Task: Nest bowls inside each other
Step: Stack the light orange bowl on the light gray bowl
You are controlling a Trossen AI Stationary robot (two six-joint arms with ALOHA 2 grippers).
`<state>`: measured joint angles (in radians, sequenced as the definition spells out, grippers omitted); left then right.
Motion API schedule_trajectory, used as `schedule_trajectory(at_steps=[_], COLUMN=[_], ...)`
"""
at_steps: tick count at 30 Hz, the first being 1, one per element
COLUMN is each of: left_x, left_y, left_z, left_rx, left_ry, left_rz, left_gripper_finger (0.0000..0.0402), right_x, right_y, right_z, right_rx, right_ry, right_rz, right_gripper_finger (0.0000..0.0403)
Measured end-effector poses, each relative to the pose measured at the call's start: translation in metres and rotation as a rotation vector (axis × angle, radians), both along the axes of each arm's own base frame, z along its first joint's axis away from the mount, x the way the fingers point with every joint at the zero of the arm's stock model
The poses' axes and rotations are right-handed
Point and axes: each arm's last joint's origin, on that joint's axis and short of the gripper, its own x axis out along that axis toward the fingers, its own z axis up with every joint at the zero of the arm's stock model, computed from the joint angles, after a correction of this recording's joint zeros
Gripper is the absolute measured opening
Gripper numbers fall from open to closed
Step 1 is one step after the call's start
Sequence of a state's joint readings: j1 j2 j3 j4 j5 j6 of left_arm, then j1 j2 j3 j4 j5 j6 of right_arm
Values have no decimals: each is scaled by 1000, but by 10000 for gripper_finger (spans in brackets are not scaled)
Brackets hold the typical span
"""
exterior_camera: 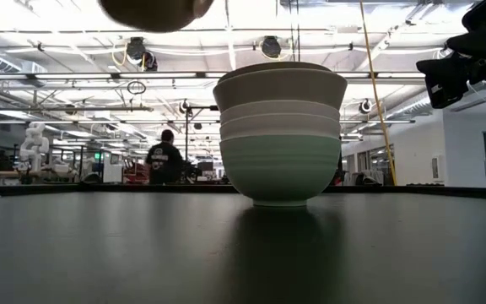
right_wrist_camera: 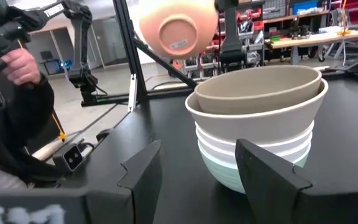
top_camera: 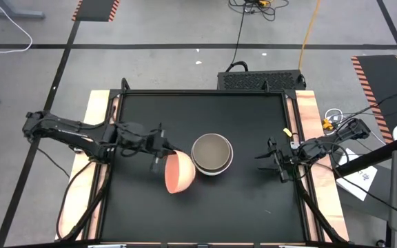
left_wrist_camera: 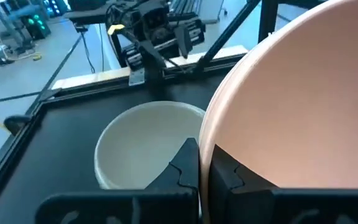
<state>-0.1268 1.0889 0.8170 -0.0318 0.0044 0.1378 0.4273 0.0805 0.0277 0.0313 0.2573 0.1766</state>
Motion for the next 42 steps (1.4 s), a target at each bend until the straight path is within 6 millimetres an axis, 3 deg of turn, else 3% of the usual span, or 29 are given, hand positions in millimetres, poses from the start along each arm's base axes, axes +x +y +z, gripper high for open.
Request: schedule_trajectory(at_steps=[10,17,22,27,33,42], left_x=[-42,-45,-40,-24,14,79], left_y=[24,35,52,75,103,129], left_z=[-30,-30,-20,9,40,43], left_rx=[-50,-56,-88,-159,-220,-266], left_ry=[-128,-146,-160,-118,44,335], left_rz=[84,35,103,96,132,129], left_gripper_finger=[3,3,3,3,3,3], right_x=[1,1,1,1,1,1], right_y=[0,0,0,0,0,0], right_z=[-2,-1,-1,-1,-1,-2], right_rx=[9,2,-2,-12,-19,-21], right_ry=[20,17,15,13,11,16], right_rz=[-4,-5,-6,-6,-6,-5], right_gripper_finger=[192,192,192,192,192,192])
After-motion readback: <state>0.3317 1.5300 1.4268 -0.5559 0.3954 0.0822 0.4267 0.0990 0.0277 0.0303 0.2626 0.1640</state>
